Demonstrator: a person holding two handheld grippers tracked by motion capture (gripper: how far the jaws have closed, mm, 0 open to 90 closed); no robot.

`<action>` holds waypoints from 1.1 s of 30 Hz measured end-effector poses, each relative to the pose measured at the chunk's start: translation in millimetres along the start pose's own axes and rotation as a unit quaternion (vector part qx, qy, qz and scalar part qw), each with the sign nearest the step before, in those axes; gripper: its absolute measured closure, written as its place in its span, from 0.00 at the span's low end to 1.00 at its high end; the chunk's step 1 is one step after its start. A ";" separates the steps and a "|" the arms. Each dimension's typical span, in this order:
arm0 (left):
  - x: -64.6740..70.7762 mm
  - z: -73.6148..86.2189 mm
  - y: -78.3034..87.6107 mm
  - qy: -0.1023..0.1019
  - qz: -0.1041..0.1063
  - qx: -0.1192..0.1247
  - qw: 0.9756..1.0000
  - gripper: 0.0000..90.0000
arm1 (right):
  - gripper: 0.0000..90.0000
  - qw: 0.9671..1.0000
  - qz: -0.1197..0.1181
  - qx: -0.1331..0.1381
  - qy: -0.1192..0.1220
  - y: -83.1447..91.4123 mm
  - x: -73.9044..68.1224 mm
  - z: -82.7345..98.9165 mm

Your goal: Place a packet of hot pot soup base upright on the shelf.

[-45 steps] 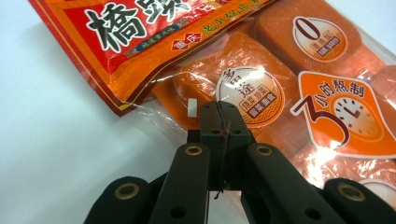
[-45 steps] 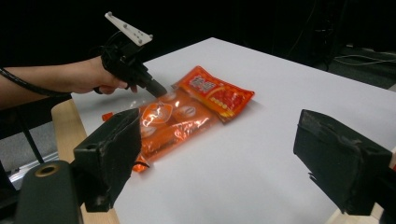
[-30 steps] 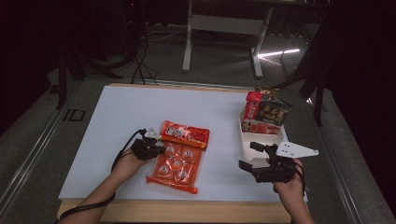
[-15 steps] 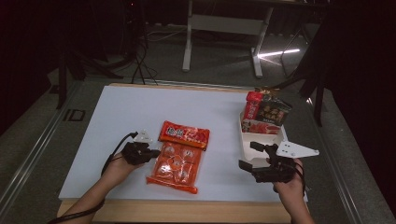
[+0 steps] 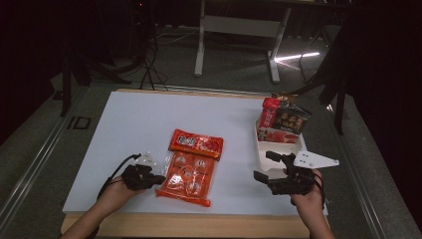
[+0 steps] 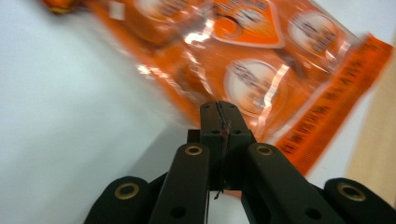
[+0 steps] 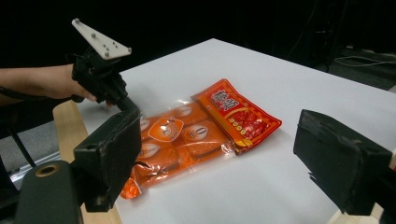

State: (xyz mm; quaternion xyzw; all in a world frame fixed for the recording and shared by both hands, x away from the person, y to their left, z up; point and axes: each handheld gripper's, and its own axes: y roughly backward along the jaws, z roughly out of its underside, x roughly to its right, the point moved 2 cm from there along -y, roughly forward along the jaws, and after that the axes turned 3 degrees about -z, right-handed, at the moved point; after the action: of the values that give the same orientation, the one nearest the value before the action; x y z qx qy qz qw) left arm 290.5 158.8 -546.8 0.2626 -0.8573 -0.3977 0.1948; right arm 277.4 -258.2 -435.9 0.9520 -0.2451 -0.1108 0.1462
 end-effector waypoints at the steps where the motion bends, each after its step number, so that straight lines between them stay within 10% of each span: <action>1: 1.7 -0.6 -0.9 -0.007 -0.008 0.001 1.000 1.00 | 0.17 1.000 0.000 0.000 0.000 -0.3 -0.1 0.1; 33: 24.6 -27.6 -20.5 -0.019 0.026 0.047 0.998 0.95 | 0.17 1.000 0.000 -0.003 0.005 -0.1 -0.8 2.0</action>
State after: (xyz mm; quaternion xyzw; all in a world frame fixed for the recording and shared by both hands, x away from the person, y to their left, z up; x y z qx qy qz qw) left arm 292.2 116.7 -543.1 0.2415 -0.8852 -0.3567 0.1759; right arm 276.2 -258.2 -437.6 0.9520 -0.2445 -0.1063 0.1502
